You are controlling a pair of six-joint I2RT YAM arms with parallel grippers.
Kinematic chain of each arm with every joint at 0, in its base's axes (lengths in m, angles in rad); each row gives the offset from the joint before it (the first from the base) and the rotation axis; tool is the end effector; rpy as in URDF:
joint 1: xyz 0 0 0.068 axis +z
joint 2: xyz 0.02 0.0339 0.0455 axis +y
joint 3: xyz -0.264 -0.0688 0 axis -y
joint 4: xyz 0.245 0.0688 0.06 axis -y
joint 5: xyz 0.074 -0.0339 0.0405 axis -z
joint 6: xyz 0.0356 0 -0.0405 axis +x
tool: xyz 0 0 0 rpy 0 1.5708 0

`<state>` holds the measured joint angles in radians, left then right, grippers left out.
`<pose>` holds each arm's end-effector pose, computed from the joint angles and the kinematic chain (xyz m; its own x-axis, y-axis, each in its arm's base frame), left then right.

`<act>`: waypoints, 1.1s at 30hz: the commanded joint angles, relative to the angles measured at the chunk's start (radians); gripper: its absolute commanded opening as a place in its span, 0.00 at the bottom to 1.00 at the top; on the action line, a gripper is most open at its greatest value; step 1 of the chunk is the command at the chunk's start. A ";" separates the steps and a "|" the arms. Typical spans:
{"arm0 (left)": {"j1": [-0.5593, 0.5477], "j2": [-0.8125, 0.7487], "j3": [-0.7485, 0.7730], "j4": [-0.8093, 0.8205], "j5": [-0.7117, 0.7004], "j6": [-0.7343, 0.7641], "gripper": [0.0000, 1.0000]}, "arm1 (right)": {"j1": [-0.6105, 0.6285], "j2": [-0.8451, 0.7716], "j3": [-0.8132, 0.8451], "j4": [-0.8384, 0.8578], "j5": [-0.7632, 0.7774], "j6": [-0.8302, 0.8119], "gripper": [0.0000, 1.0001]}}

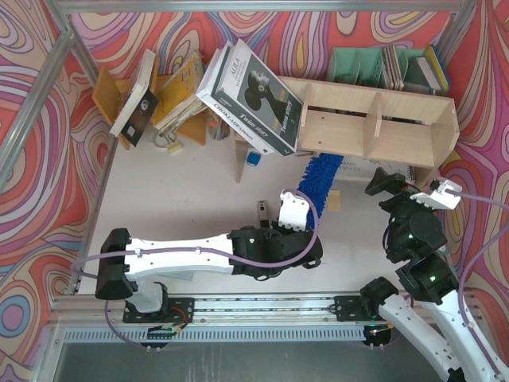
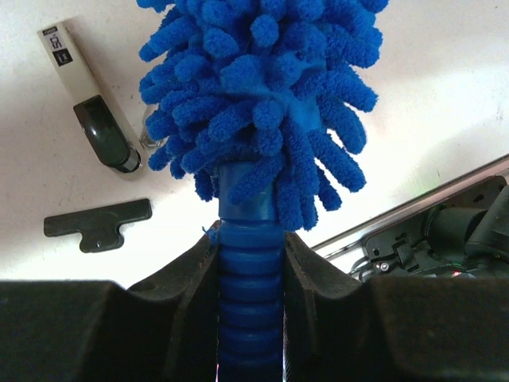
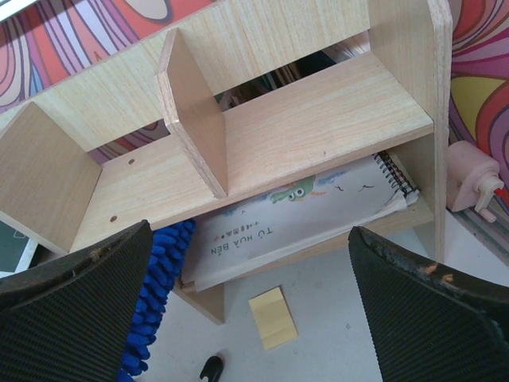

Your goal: Dust the bookshelf with a duster

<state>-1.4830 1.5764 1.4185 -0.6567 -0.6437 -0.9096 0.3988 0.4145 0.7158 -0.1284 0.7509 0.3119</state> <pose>0.0514 -0.3400 0.3237 -0.6396 0.0659 -0.7659 0.4168 0.8669 -0.2735 0.0952 0.0137 0.3670 0.2538 0.3504 -0.9015 0.2707 0.8691 0.4140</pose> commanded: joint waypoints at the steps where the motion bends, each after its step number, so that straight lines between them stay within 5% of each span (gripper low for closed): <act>1: 0.010 0.035 0.069 0.074 -0.052 0.105 0.00 | -0.003 0.014 0.060 -0.029 0.007 0.018 0.99; 16: 0.012 0.218 0.267 0.074 0.161 0.298 0.00 | -0.004 0.132 0.228 -0.133 -0.010 0.056 0.99; 33: 0.015 0.149 0.129 0.172 0.324 0.475 0.00 | -0.004 0.138 0.260 -0.159 0.042 0.028 0.99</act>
<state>-1.4712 1.7908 1.5883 -0.5491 -0.3592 -0.4931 0.3988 0.5522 0.9604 -0.2630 0.7662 0.3458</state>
